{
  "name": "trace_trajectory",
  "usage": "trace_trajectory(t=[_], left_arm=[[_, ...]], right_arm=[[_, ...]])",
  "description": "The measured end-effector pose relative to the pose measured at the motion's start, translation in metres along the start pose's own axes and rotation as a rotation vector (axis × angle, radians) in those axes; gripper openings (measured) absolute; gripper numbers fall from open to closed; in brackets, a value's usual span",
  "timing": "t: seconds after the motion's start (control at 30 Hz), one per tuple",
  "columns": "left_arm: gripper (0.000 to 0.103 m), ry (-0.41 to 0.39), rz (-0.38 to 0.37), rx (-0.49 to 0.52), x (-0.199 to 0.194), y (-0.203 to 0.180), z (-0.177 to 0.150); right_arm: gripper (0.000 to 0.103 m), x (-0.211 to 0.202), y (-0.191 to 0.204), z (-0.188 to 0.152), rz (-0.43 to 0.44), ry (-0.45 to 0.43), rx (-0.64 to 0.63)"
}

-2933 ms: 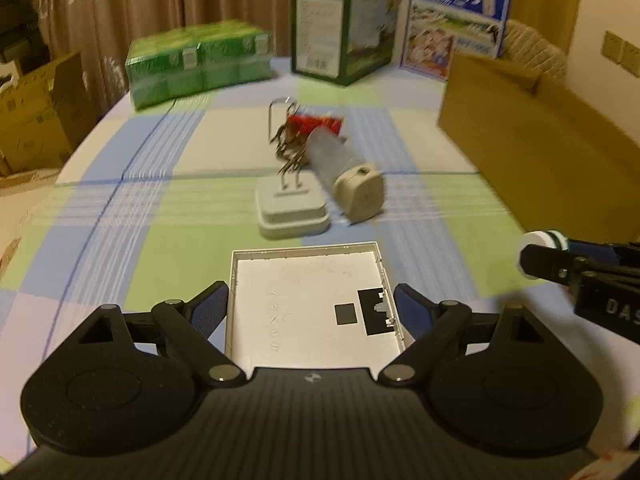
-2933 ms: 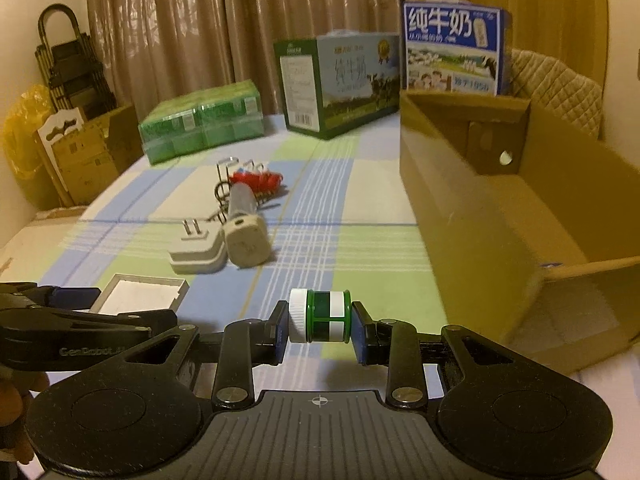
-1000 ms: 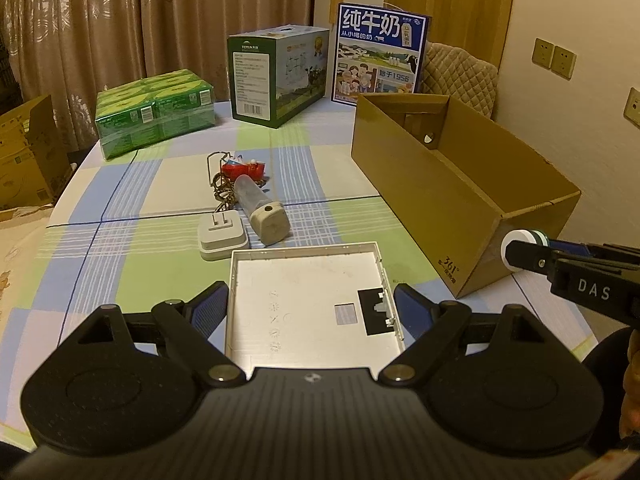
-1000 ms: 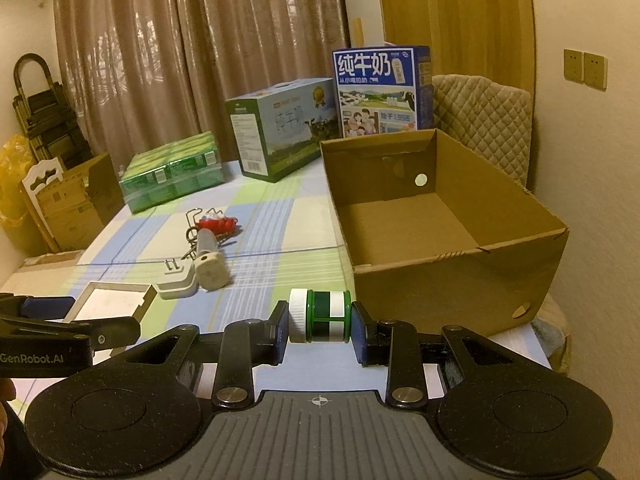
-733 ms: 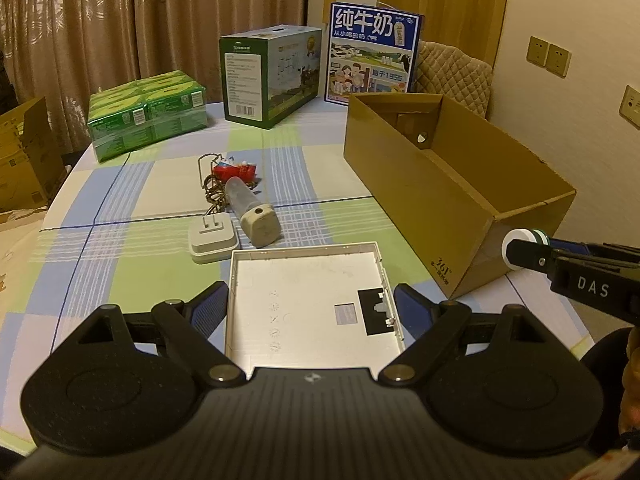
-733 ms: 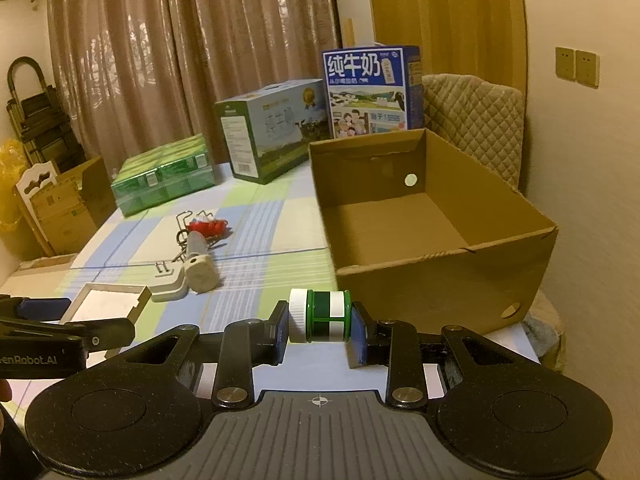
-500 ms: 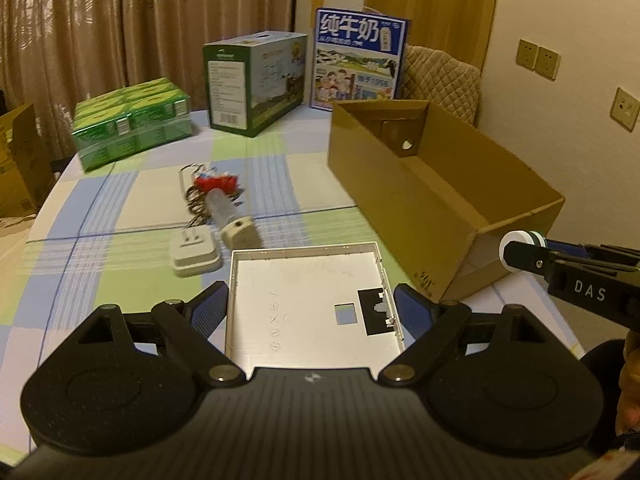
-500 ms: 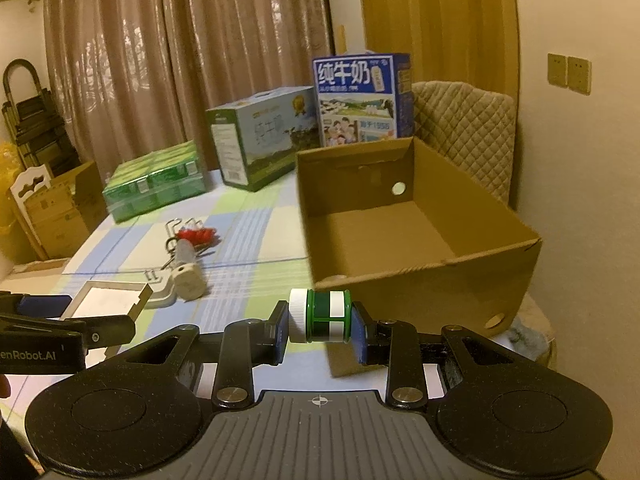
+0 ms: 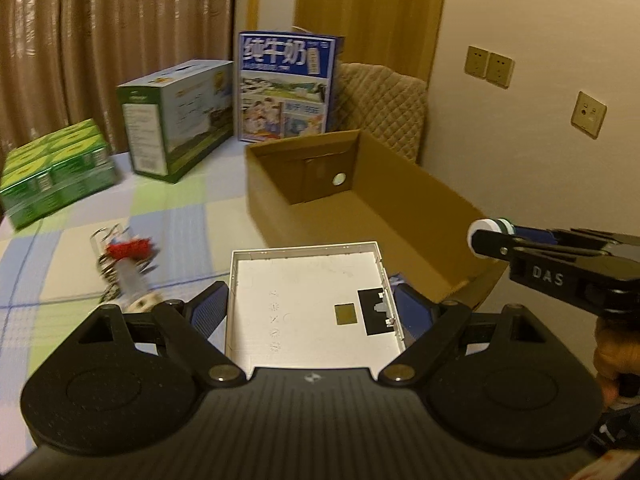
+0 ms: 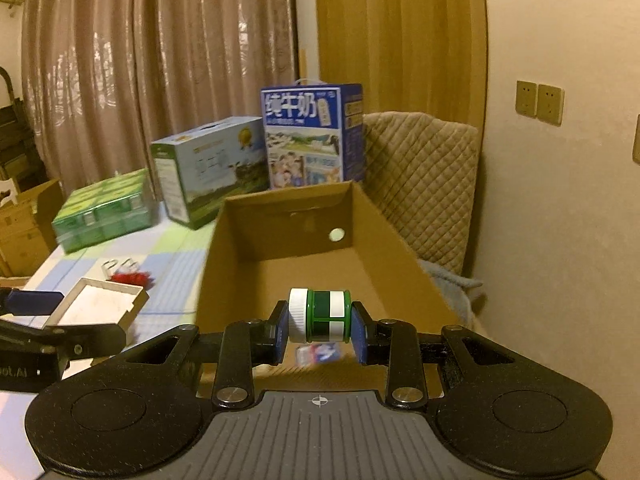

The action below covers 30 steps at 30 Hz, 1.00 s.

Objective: Organize rigid objects
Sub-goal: 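Carry the white plate and green-white roll over the cardboard box with both tools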

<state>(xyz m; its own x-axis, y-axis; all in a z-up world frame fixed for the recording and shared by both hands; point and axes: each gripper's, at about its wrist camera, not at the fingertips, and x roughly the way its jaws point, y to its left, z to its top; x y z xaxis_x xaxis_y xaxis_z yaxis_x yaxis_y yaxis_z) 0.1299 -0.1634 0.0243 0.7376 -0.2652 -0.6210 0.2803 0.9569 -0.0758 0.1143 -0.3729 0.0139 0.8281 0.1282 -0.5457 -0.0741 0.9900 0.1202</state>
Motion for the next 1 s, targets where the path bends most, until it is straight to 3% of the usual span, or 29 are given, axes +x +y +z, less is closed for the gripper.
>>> trace_trajectory(t=[0.33,1.0], left_arm=[[0.086,0.018,-0.043,0.047,0.051,-0.036,0.029],[0.086,0.069,-0.075,0.101,0.098,-0.055,0.039]], right_arm=[[0.029,0.035,-0.047,0.018,0.006,0.044,0.047],[0.029,0.064,-0.073,0.015,-0.008,0.079,0.104]])
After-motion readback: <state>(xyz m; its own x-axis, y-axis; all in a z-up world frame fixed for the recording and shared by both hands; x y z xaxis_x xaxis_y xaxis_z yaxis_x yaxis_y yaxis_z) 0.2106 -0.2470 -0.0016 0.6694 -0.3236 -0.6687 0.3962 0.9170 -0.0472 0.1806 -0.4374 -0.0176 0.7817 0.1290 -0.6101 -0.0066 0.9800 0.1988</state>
